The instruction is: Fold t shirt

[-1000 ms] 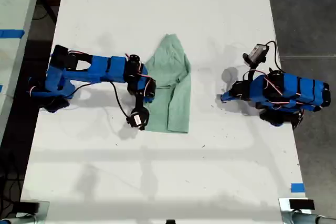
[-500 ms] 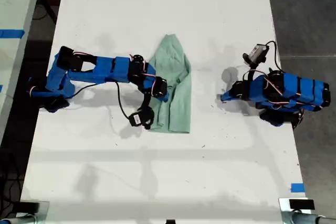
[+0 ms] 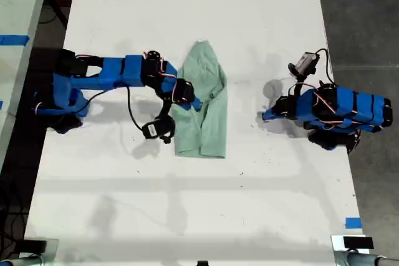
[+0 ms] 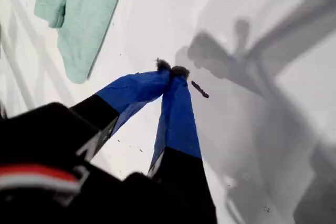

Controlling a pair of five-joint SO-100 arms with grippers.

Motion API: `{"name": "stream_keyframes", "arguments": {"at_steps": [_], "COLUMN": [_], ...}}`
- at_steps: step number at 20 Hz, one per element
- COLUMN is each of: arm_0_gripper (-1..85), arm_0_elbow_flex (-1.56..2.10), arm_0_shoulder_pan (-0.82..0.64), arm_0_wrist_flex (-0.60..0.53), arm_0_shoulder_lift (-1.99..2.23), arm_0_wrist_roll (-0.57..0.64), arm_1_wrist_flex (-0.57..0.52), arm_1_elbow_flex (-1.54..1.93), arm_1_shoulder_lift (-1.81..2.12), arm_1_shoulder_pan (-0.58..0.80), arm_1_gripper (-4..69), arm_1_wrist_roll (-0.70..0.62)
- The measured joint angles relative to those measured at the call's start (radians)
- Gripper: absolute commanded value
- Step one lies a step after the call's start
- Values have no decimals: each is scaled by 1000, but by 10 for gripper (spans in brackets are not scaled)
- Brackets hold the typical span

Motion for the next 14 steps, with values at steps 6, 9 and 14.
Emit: {"name": "stream_keyframes", "arguments": {"at_steps": [6,9,14], "arm_0_gripper": [-1,-1,-1], "arm_0_elbow_flex": [758,1333,1950], "arm_0_shoulder_pan": [-126,-98,-78], "arm_0_wrist_flex": [-198,-414,-523], "arm_0_shoulder_lift": [877,1310,1896], "arm_0_wrist_roll": [5,-63,-71], "arm_1_wrist_flex": [0,0,0], "arm_1_elbow_flex": [0,0,0], "arm_1_shoulder_lift": [0,0,0], "arm_1_shoulder_pan": [0,0,0], "arm_1_gripper": [1,1,1], "arm_1_wrist_roll": [0,0,0]}}
